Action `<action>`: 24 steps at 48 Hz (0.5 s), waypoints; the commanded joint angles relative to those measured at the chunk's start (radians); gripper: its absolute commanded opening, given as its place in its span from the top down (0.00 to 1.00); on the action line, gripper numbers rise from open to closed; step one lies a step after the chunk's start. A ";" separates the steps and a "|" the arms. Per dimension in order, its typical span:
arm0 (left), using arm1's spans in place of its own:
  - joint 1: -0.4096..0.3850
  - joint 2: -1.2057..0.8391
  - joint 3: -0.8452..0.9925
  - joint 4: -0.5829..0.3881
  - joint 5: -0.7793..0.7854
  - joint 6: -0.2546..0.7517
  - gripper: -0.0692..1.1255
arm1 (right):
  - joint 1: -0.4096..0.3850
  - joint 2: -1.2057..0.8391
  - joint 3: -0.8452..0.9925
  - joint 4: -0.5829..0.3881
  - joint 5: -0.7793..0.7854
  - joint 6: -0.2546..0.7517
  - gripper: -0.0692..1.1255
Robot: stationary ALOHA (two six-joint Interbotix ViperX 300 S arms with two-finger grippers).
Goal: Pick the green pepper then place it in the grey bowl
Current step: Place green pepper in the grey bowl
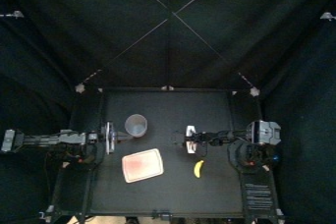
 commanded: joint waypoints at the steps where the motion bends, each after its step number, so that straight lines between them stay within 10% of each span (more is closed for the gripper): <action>1: 0.000 0.005 -0.011 -0.002 -0.009 -0.002 0.85 | 0.002 -0.041 -0.035 0.005 -0.006 0.006 0.44; 24: 0.000 0.005 -0.006 -0.002 -0.034 0.000 0.85 | 0.029 -0.100 -0.333 0.002 -0.153 0.003 0.44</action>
